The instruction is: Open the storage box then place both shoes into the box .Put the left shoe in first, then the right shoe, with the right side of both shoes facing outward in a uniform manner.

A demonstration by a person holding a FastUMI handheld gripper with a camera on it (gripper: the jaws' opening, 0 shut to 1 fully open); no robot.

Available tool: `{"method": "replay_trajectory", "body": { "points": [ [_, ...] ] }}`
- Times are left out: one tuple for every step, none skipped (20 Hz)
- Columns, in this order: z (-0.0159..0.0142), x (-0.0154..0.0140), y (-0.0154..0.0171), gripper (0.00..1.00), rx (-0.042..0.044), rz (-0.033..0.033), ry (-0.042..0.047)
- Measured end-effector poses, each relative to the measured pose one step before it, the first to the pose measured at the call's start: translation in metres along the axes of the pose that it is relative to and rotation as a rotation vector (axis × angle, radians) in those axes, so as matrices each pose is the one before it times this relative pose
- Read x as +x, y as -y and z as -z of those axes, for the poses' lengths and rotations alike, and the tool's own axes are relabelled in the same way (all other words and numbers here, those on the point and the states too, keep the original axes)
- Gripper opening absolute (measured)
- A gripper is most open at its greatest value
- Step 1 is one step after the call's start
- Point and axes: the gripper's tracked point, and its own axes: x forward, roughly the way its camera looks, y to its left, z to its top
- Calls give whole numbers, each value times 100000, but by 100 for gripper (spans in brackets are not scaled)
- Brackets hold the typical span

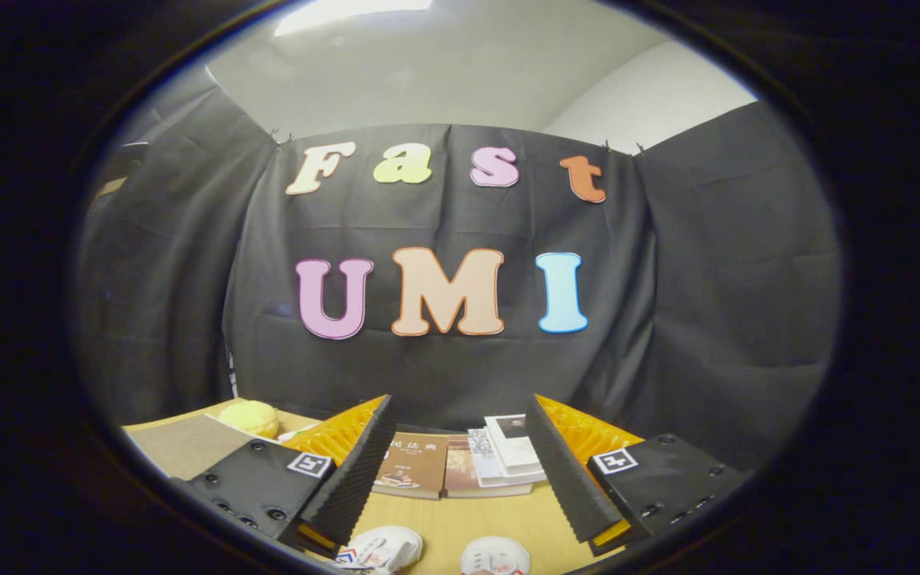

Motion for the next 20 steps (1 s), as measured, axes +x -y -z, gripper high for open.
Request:
{"method": "replay_trajectory", "body": {
  "points": [
    [14,-57,-41,100,-358,24,125],
    [-278,-88,74,100,-145,558,728],
    [-495,-62,115,100,38,547,1373],
    [-353,3,-41,100,142,107,895],
    [85,-4,-103,100,-190,-104,86],
    [124,-12,-39,100,-404,16,-400],
    [129,-33,49,100,-74,-12,-463],
    [132,-24,-82,100,265,-126,-539],
    [50,-140,-138,100,402,-154,-181],
    [2,-38,-117,100,67,-259,-77],
    [52,-145,-72,100,-360,-299,-39],
    [-1,-37,-144,100,-560,-357,-7],
    [-45,4,-148,100,-513,-412,19],
    [-53,13,-114,100,-354,-343,36],
    [-91,-18,-64,100,-168,-213,154],
    [-69,1,-47,100,-10,-170,179],
    [58,53,-31,100,50,-107,29],
    [-7,26,-38,100,72,-65,-31],
    [5,-79,-57,100,58,-167,-188],
    [54,11,45,100,63,42,-111]
  ]
}}
